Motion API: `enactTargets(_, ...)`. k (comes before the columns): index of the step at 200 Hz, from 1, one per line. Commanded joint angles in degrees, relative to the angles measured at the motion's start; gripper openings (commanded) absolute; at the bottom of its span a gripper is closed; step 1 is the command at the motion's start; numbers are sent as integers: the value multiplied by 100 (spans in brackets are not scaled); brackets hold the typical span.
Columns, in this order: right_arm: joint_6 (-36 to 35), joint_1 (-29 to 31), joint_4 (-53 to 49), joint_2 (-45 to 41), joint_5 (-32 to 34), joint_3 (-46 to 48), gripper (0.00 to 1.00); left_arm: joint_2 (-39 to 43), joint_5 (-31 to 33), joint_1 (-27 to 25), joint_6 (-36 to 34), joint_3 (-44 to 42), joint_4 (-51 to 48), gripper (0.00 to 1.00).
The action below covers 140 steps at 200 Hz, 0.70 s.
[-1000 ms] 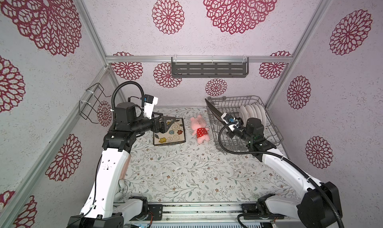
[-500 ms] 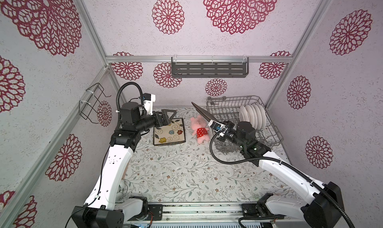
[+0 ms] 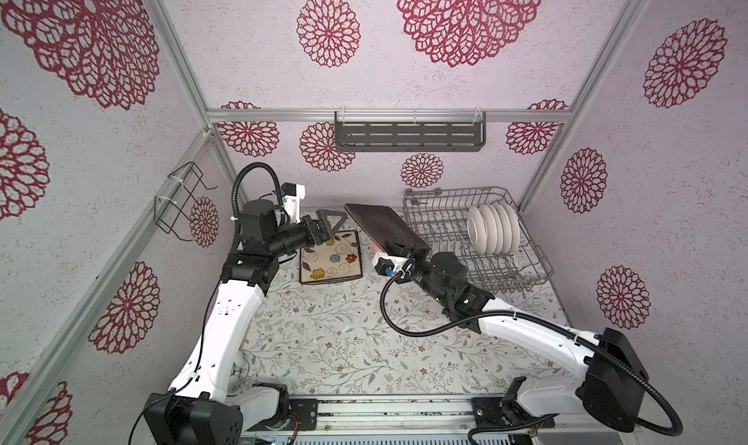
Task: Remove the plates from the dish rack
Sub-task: 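Lift the dark square plate out of the rack toward the left gripper, then grasp the dark plate's edge with the left gripper while the right gripper holds it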
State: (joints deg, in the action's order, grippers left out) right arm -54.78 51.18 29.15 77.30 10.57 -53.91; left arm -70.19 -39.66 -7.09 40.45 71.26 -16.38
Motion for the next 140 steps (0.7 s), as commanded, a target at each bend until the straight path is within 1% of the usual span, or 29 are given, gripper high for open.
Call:
enactTargets(1,-589,259,2254,-42,672,-232,0,-21,-137,-47,189,-128,196,97)
enactTargets(34,-976,583,2869,374,987,-372,0,-65,-218,-64,249,-150,206,97)
enactTargets(77,-1723,866,3771,1004,1541,-672,0,-47,-254,-82,260,-200,223,97)
enactTargets(140,-1973,1077,4355,1423,1873,-941,0,-113,-288,-91,227,-271,102,97)
